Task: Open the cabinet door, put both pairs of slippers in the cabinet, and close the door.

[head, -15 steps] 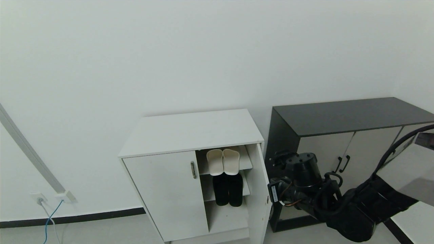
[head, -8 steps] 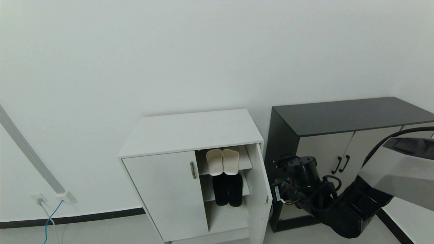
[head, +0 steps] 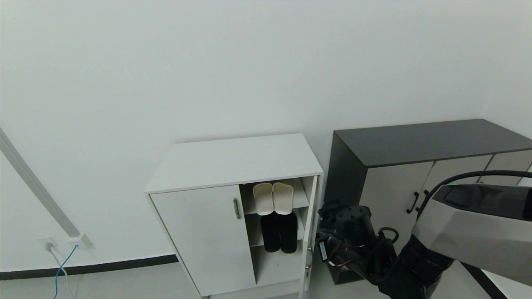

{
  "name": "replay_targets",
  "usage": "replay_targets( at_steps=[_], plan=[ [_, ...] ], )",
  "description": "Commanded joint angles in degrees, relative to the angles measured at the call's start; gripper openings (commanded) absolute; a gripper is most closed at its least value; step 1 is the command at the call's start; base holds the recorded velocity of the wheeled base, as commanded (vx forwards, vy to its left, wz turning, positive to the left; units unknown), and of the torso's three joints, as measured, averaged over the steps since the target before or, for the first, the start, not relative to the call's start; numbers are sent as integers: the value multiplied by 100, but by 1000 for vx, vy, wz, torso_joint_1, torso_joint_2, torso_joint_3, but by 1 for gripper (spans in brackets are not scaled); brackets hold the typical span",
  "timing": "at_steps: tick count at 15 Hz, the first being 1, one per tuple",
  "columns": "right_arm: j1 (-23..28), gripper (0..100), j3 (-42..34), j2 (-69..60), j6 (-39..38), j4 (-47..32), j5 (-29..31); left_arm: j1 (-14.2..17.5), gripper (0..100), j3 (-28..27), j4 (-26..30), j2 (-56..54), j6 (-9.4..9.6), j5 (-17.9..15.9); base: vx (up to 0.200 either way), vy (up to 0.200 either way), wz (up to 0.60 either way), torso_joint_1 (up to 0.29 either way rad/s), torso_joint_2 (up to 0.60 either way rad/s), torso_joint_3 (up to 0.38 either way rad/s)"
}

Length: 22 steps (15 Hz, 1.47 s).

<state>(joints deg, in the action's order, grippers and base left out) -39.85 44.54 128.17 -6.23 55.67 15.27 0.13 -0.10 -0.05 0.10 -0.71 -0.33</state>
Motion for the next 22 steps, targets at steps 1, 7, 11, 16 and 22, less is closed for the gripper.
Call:
replay_targets(
  at_steps=[1,7,11,16,22],
  plan=[
    [-40,0,-25,32,-1,84,2,4,0,1,-4,-1,0,-2,0,0,0,0,0,0],
    [-93,0,98,270,-10,304,2,-5,0,1,-4,-1,0,-2,0,0,0,0,0,0],
    [-163,0,863,656,25,444,-394,4,0,1,-4,-1,-8,-2,0,0,0,0,0,0],
    [-137,0,1074,586,210,515,-446,-5,0,1,-4,-1,-8,-2,0,0,0,0,0,0],
    [-146,0,652,384,333,690,-438,-5,0,1,-4,-1,-17,-2,0,0,100,1,0,0]
  ],
)
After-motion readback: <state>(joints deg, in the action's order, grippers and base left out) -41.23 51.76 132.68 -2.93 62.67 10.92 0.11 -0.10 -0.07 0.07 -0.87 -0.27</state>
